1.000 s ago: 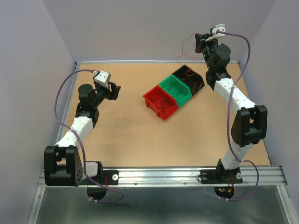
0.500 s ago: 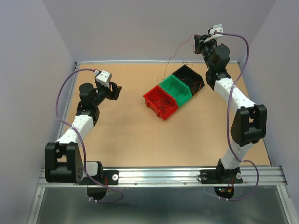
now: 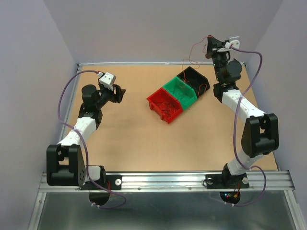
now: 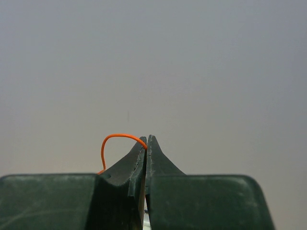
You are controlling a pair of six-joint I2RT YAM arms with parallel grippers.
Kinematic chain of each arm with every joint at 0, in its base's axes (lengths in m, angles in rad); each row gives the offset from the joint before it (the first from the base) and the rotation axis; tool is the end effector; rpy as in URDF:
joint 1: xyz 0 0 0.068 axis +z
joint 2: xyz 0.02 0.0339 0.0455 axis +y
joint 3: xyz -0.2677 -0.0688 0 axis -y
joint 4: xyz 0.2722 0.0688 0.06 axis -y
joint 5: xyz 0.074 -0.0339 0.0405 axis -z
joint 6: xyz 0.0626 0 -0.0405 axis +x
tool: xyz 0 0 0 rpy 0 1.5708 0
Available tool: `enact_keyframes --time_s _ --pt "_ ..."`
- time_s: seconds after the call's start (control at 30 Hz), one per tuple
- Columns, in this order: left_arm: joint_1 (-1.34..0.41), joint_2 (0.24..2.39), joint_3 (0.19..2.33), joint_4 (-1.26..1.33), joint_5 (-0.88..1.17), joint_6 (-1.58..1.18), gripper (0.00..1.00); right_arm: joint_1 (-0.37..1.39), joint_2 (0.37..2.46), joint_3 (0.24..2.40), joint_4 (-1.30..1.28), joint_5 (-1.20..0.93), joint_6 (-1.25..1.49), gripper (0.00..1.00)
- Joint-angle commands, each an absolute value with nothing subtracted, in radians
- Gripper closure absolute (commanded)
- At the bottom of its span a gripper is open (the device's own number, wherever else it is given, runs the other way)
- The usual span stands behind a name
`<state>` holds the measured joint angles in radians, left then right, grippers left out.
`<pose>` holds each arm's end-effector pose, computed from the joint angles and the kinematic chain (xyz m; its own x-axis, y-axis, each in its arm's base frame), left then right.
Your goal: Untangle the cables
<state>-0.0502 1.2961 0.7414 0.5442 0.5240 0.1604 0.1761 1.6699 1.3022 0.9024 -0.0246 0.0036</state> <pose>0.3366 -0.0483 0.2775 0.0764 0.1346 -0.9879 0.5378 0.8288 0.1545 0.4325 0.0785 0.4076 0.5010 0.0928 -0.8605 -0.1978 0.9802 -0.0094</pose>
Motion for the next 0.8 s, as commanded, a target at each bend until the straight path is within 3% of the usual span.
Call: enact_keyframes --time_s 0.0,0.47,0.77 --pt "-0.046 1.296 0.792 0.575 0.549 0.176 0.3 0.169 1.598 1.212 1.195 0.064 0.023 0.99" --pt "-0.046 1.299 0.796 0.566 0.552 0.178 0.3 0.167 1.539 1.022 1.601 0.129 0.009 0.99" --pt "-0.046 1.305 0.798 0.566 0.557 0.179 0.3 0.167 1.454 0.954 1.64 0.144 -0.026 1.0"
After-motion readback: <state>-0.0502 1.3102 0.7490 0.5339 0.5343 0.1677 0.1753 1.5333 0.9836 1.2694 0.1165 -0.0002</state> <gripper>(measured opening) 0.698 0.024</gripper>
